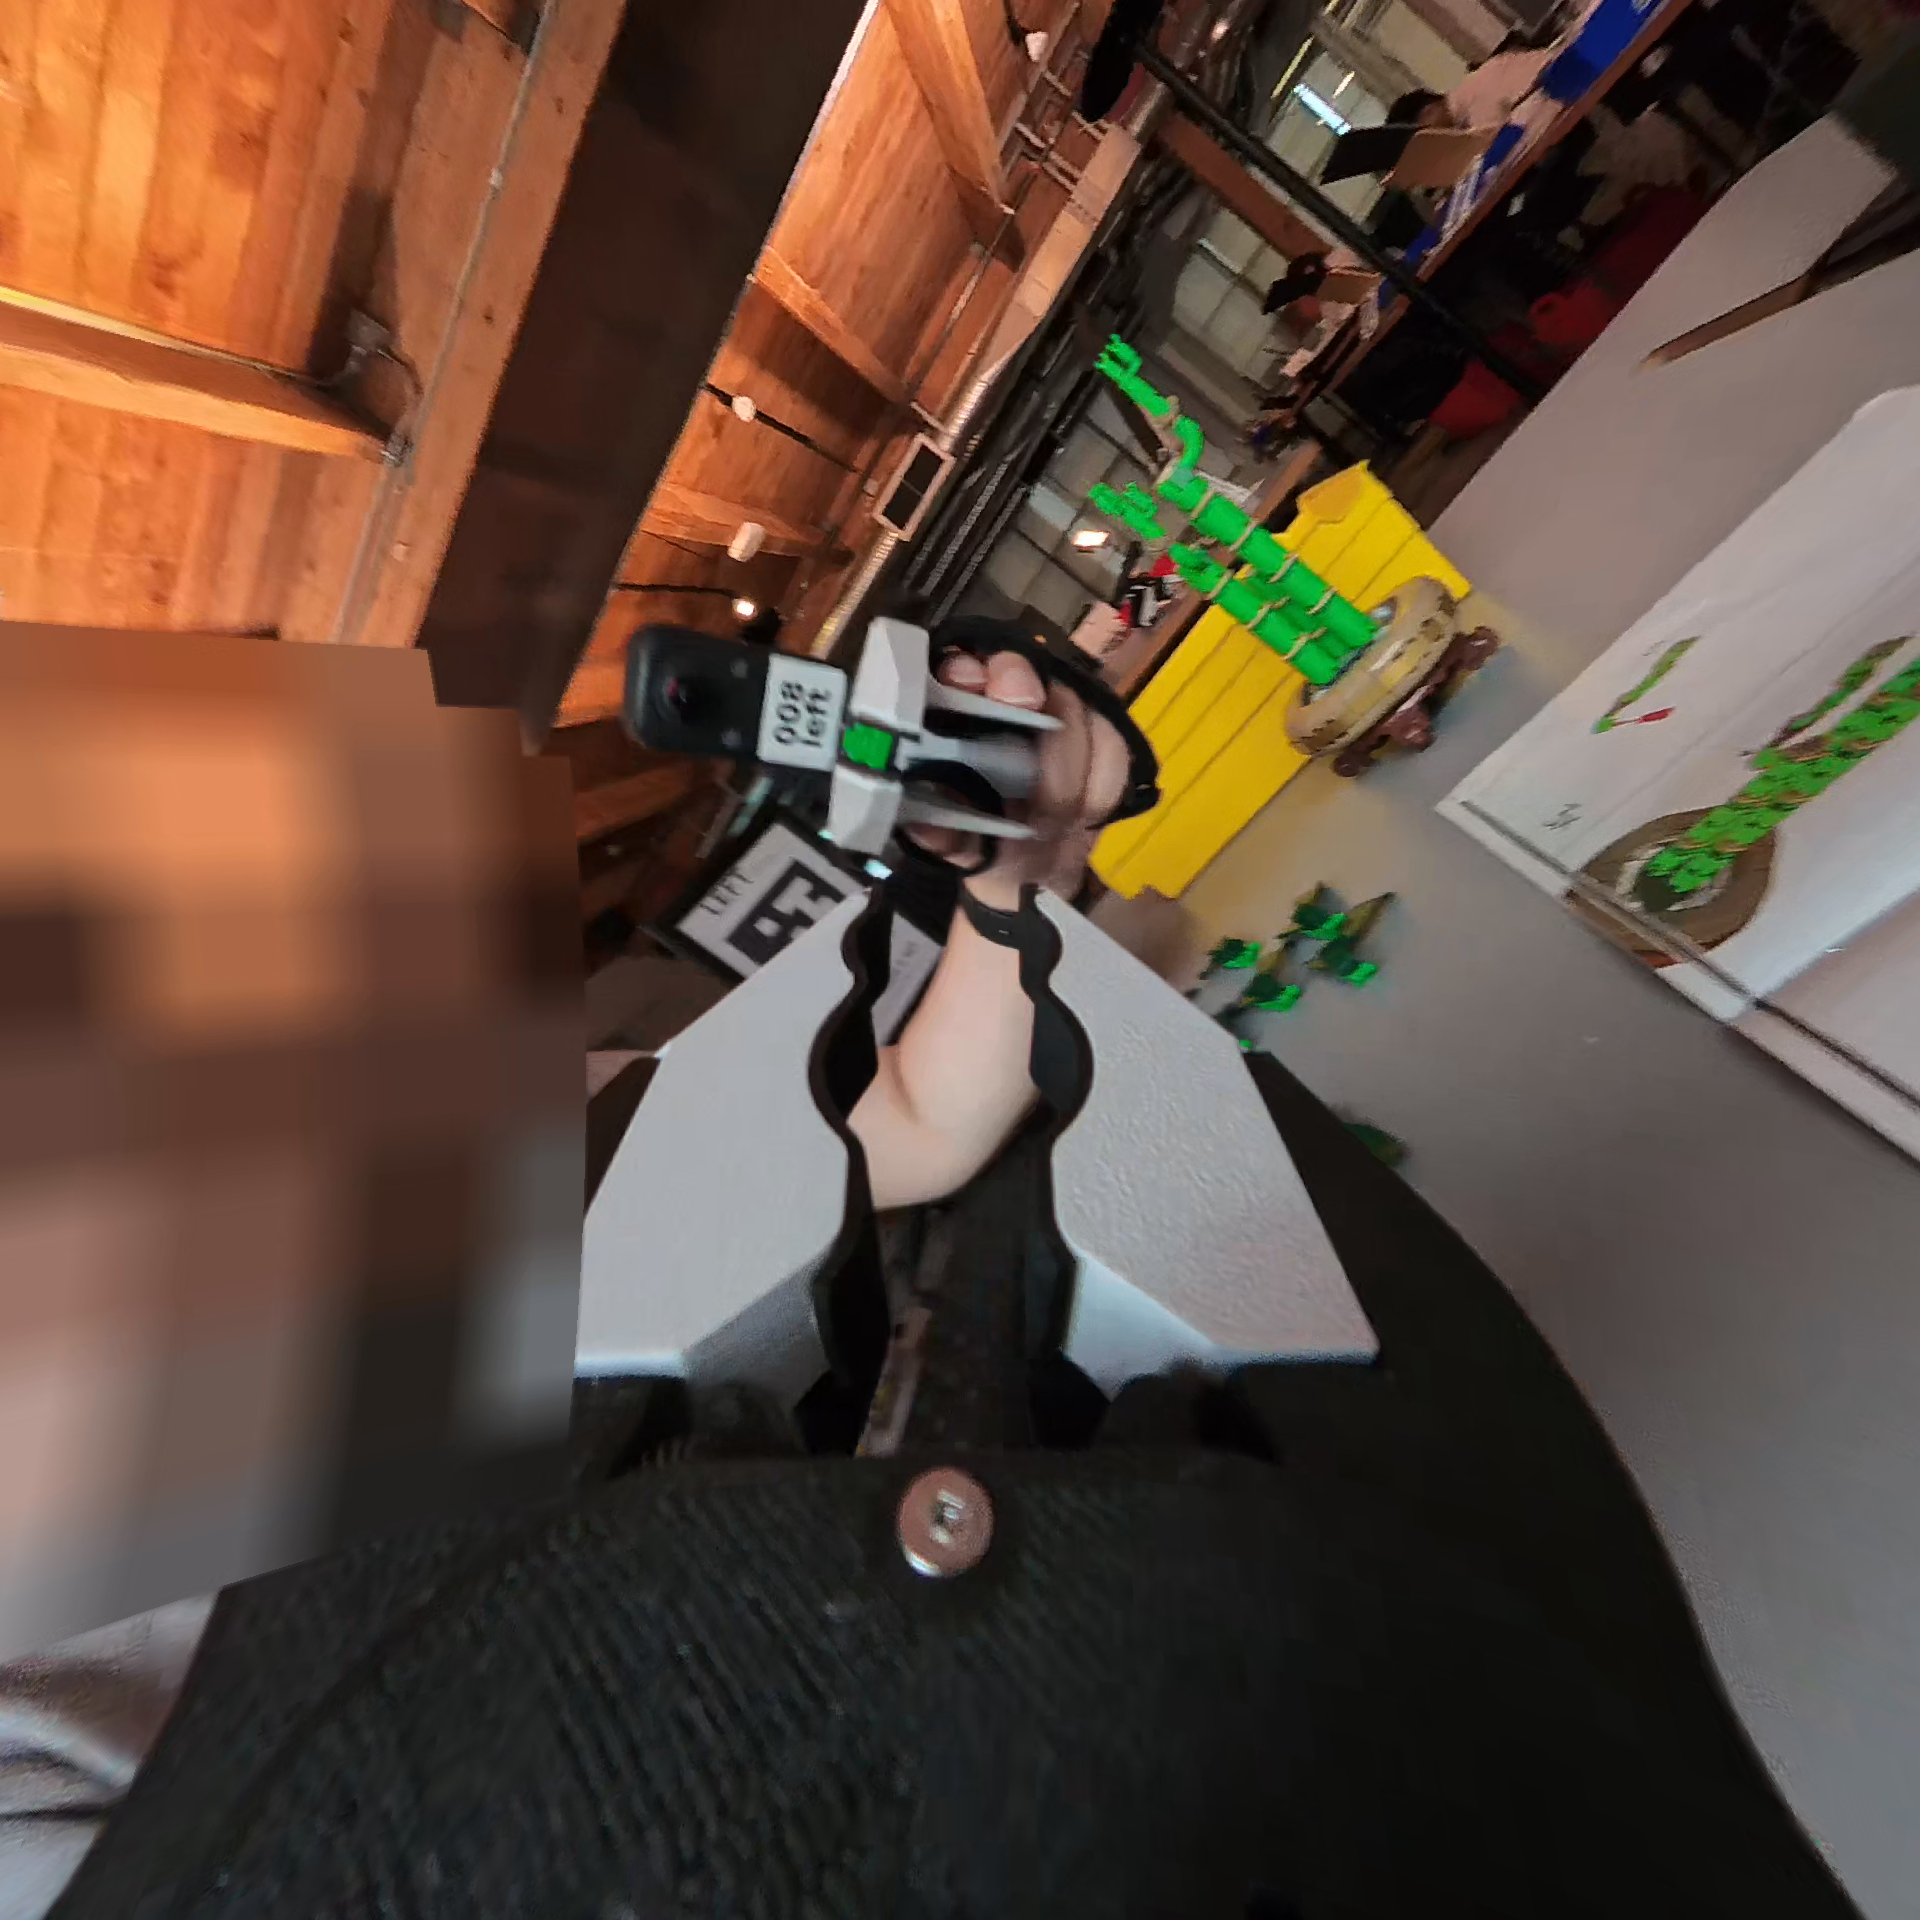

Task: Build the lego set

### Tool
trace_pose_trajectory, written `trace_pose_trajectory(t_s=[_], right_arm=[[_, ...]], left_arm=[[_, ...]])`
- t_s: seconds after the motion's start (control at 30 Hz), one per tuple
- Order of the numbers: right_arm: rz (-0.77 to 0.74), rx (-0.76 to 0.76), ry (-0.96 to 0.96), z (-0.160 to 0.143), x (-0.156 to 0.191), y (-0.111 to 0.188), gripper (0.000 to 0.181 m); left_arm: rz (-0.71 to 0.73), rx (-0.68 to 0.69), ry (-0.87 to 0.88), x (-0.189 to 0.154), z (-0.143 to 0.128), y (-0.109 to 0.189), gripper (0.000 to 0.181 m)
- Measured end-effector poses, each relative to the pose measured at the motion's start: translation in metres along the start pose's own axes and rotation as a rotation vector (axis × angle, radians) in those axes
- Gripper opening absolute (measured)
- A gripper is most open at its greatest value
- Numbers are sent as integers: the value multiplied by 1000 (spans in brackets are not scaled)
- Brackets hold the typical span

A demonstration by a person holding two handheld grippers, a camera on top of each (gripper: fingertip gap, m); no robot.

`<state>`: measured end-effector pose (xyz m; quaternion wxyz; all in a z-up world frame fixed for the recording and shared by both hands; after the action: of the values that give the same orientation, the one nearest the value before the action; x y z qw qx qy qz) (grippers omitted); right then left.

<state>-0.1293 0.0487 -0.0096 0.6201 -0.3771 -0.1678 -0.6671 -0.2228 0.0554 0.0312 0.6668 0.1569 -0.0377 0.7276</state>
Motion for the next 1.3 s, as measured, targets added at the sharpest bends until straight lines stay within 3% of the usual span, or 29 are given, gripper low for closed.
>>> trace_pose_trajectory(t_s=[0.03,0.17,0.3,0.5,1.1,1.3], right_arm=[[-44,21,69,-1,-3,0,23],[-134,263,460,-27,-2,-14,40],[-109,599,755,-77,1,-27,37],[-150,955,794,-129,-21,-28,21],[-233,1131,919,-153,-35,-32,24],[-256,1108,905,-149,-39,-31,24]], left_arm=[[-2,-7,30,5,2,6,6],[5,-75,152,27,15,35,6],[-6,-175,244,41,32,63,5],[-17,-233,281,45,42,79,5],[-17,-211,239,41,45,78,5],[-18,-209,234,41,46,78,5]])
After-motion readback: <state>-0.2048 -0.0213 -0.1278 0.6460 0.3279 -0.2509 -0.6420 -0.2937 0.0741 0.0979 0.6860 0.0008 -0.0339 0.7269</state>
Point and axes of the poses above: each gripper's, where its closed fingertips meet, y back along the fingers, z out of its top, x = y × z across the jaws, the point moved 4 cm from there along y, back along the fingers, and after that the axes turned 8 degrees about y, right-handed, at the moved point
